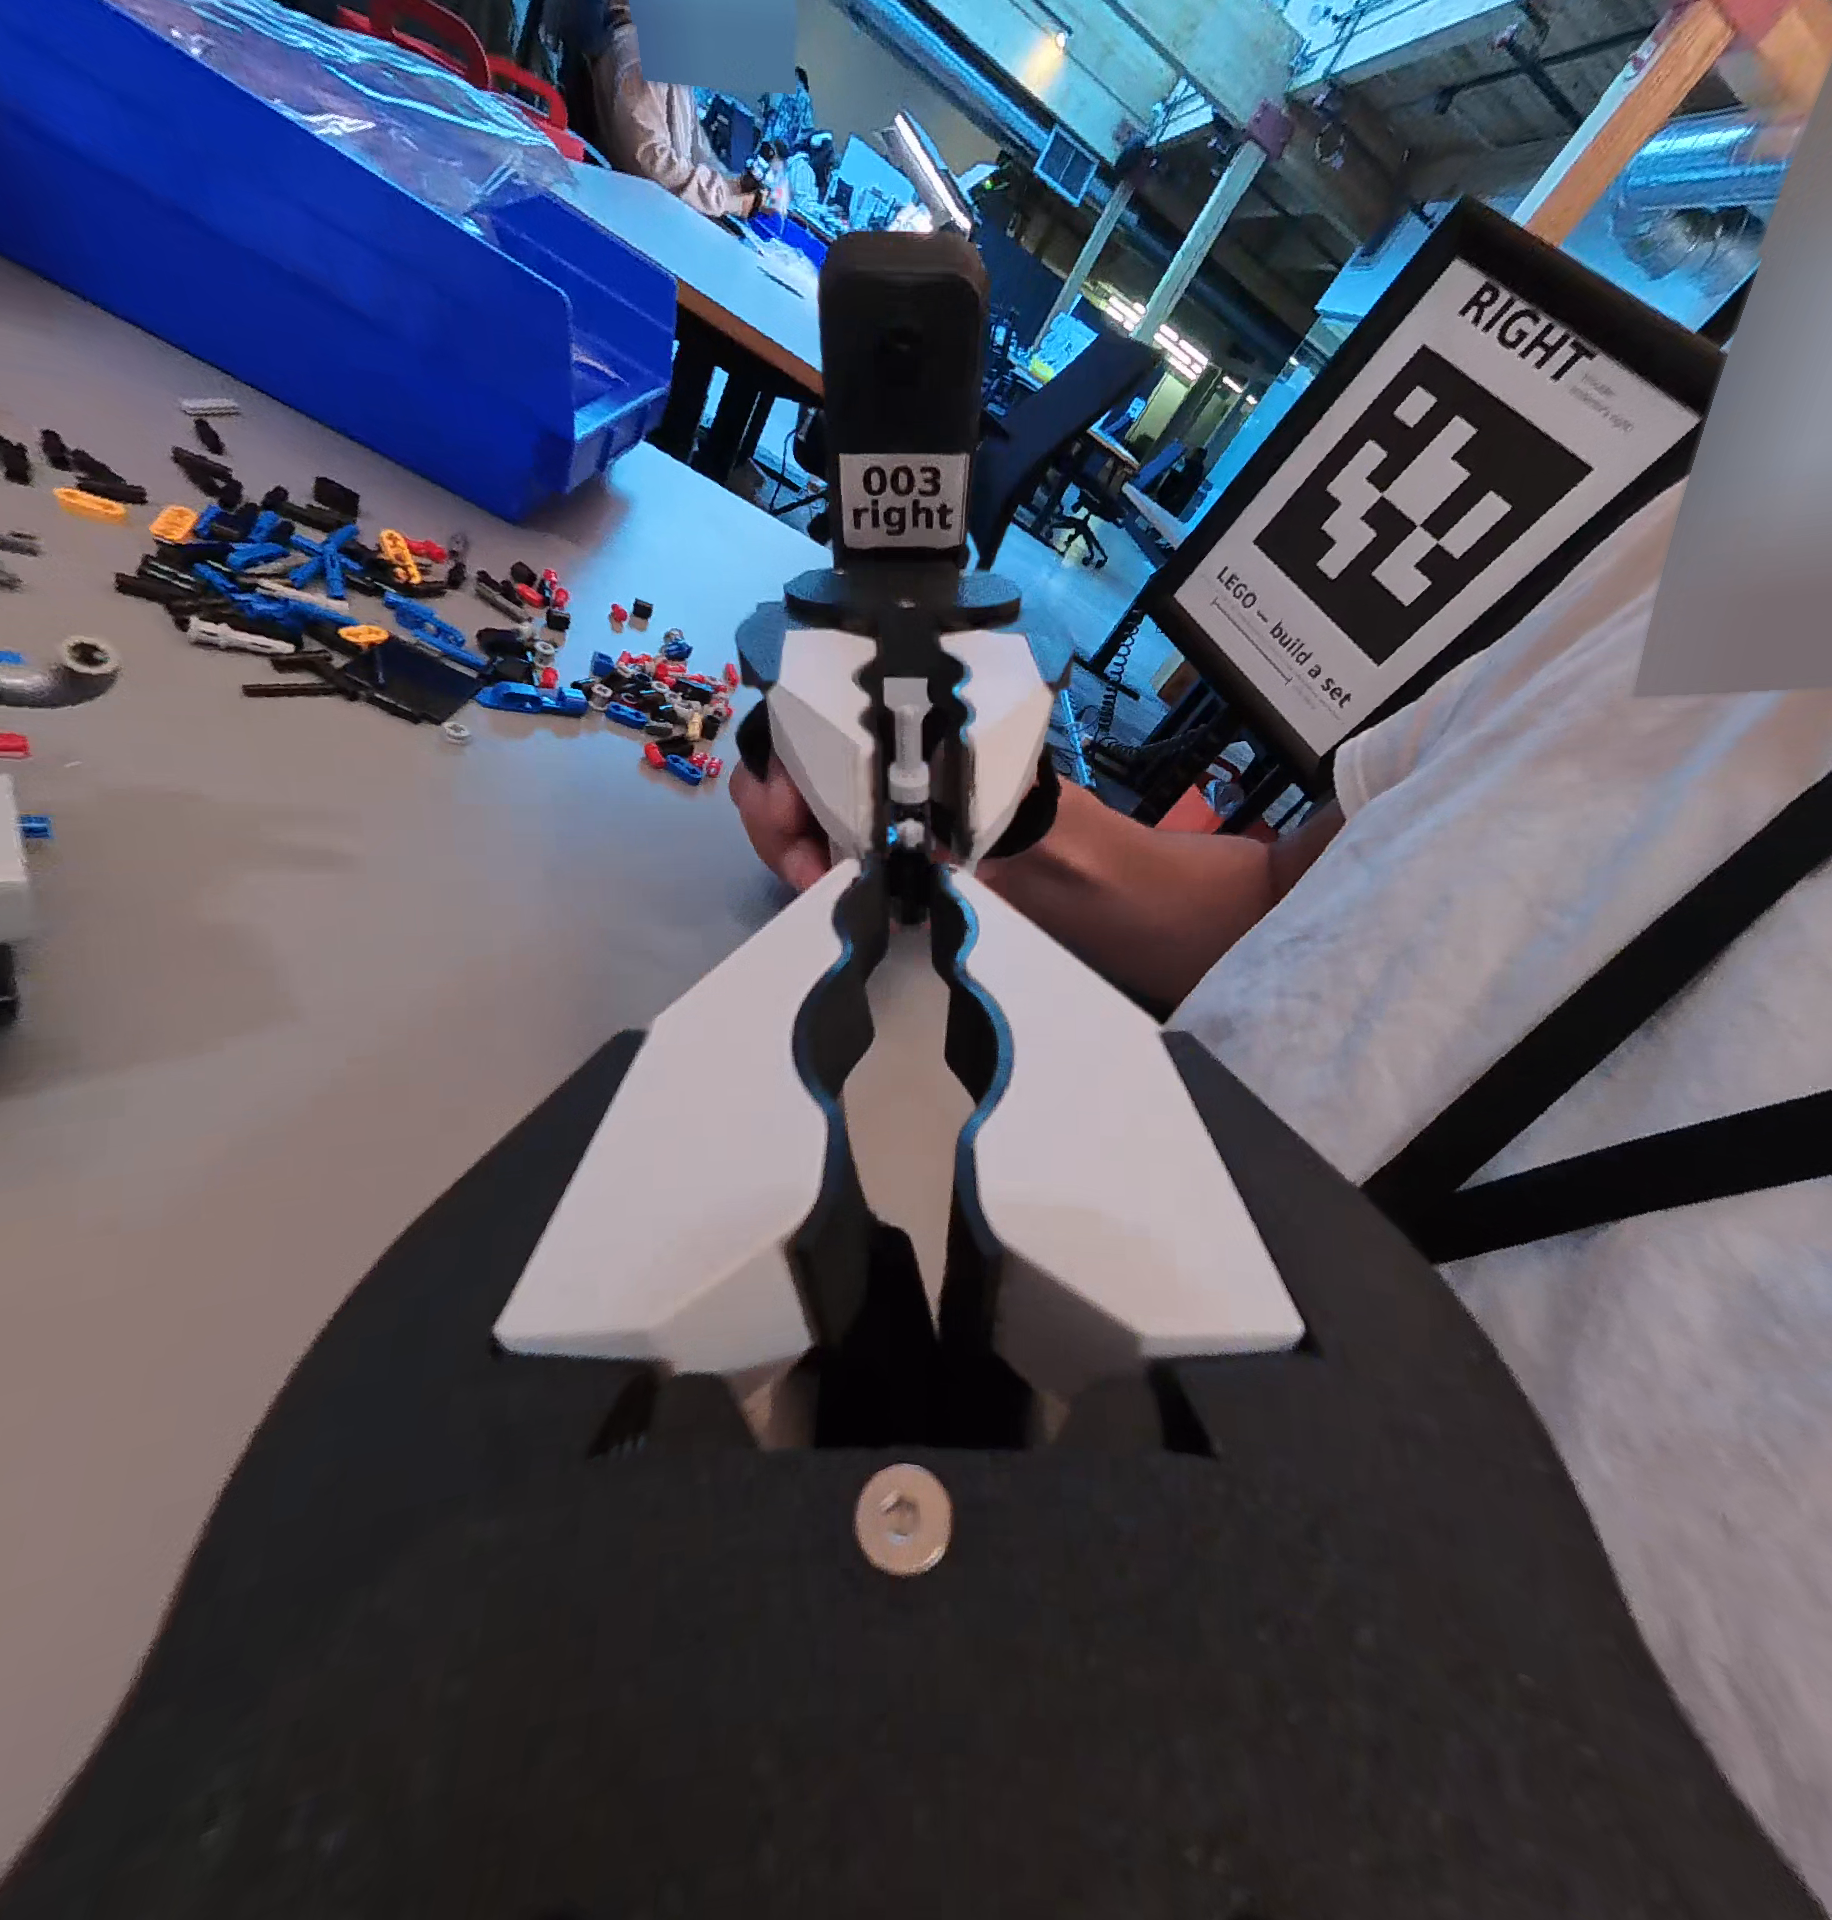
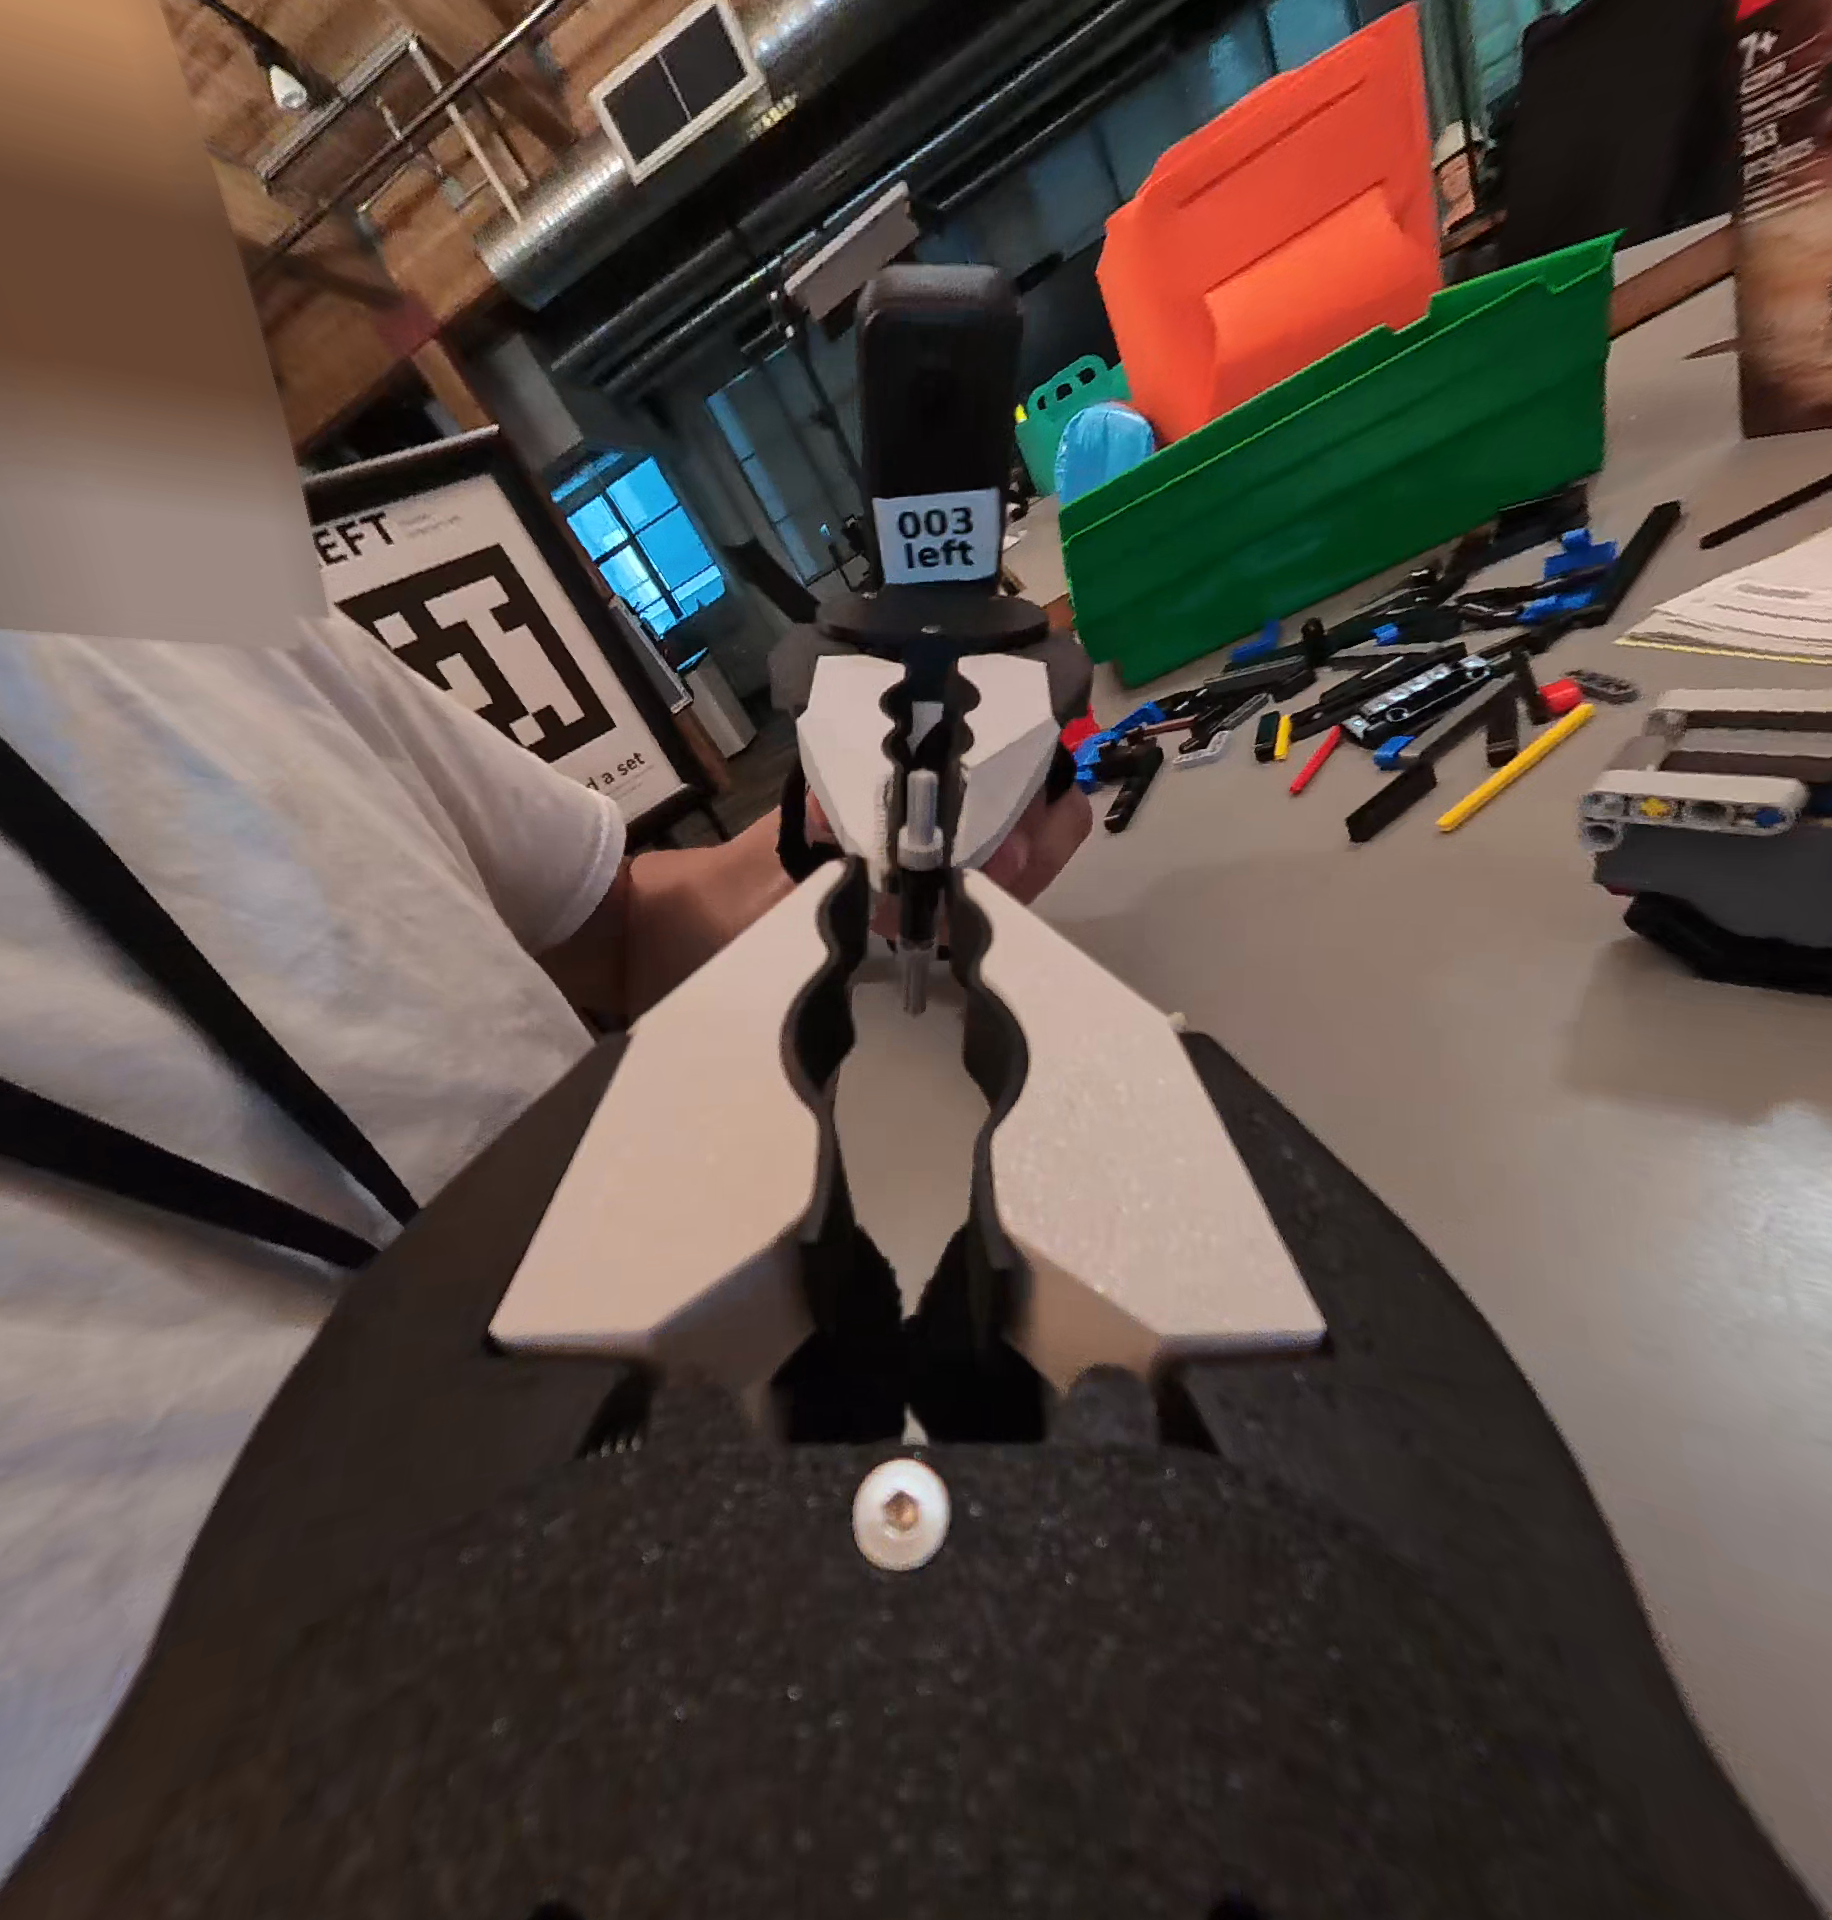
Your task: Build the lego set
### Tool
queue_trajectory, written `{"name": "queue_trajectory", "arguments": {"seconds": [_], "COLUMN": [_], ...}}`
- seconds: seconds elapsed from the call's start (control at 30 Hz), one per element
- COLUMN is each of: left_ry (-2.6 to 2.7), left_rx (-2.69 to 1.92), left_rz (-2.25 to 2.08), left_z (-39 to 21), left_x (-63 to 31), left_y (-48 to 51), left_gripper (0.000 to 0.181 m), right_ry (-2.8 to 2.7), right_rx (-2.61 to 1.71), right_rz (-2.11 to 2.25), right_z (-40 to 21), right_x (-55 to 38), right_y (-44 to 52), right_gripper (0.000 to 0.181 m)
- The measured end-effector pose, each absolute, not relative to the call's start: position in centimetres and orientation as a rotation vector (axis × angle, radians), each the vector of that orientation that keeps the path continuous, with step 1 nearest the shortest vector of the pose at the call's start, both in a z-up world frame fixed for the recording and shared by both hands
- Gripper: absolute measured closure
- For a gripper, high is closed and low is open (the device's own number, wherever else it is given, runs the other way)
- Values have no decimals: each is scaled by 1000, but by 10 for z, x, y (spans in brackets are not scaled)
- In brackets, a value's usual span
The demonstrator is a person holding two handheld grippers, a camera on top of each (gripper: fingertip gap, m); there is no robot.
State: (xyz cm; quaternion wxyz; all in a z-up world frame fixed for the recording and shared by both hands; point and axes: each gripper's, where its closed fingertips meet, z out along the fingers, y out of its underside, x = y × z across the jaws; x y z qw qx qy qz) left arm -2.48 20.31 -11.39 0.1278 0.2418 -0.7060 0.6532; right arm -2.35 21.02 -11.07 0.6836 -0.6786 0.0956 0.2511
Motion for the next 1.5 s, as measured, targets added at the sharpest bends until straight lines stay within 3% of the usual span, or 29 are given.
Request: {"name": "queue_trajectory", "arguments": {"seconds": [0.07, 0.33, 0.43, 1.5], "left_ry": [-2049, -2044, -2032, -1923], "left_rx": [714, 767, 780, 842], "left_rz": [1895, 1972, 1981, 2066], "left_z": [-113, -110, -113, -109], "left_x": [-24, -17, -16, -13], "left_y": [202, 202, 203, 197], "left_gripper": [176, 169, 179, 180], "right_ry": [216, 257, 263, 288], "right_rx": [-1524, -1439, -1455, -1390], "right_rz": [524, 523, 523, 545], "right_z": [-111, -100, -103, -97], "right_x": [-21, -12, -9, -8], "right_y": [211, 210, 210, 213], "right_gripper": [175, 175, 175, 175]}}
